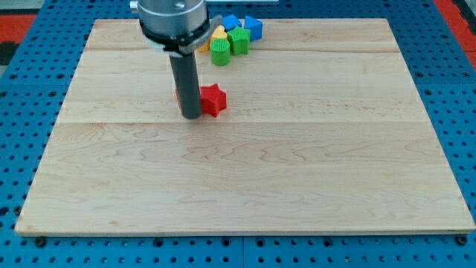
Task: Move the red circle to the left of the green circle
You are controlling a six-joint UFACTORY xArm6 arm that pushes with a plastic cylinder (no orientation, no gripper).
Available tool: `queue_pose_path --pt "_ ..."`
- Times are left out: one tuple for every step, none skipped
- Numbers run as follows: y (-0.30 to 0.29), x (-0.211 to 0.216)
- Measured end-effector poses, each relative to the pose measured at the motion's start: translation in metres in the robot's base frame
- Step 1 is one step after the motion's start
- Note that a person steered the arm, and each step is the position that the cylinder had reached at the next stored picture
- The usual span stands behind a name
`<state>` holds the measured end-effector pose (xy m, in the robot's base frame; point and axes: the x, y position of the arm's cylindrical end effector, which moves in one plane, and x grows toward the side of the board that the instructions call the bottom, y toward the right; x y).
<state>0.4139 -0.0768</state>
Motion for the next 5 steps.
queue_pose_path --pt "0.0 -0.048" --pt "0.003 -0.081" --pt "-0.026 -0.059" --pt "-0.057 -0.064" --pt "-0.024 -0.104"
